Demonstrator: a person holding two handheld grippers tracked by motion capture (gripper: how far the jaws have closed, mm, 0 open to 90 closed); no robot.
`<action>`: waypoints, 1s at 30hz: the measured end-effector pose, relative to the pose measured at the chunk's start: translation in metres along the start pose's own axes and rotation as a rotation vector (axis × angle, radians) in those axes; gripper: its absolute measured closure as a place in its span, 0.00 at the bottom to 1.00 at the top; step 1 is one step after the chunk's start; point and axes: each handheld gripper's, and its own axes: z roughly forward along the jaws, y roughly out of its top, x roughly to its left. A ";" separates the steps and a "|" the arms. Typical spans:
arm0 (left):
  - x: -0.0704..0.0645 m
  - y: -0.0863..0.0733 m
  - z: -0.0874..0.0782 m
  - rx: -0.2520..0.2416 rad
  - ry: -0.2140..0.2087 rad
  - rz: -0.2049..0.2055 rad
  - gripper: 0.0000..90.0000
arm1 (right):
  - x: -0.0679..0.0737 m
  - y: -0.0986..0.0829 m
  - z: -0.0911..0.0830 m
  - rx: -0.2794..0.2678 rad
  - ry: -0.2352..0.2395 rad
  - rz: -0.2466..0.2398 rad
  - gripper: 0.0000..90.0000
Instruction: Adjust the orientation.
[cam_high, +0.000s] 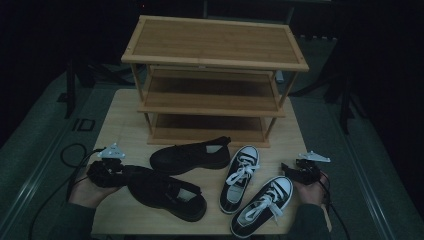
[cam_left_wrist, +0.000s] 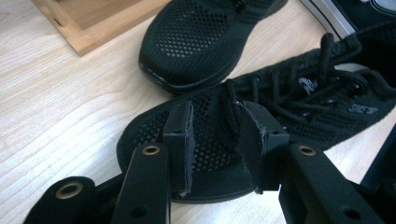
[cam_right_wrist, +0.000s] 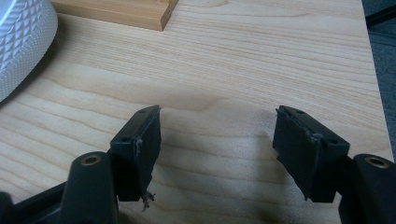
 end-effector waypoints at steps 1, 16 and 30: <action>0.000 0.000 0.000 0.002 -0.003 0.005 0.73 | 0.000 0.000 0.000 0.000 0.000 0.000 0.35; -0.008 0.002 -0.005 0.013 -0.019 0.030 0.73 | 0.000 0.000 0.000 0.000 0.000 -0.001 0.35; -0.015 0.000 0.000 0.041 -0.048 0.046 0.73 | 0.000 0.000 0.000 0.000 0.000 -0.001 0.35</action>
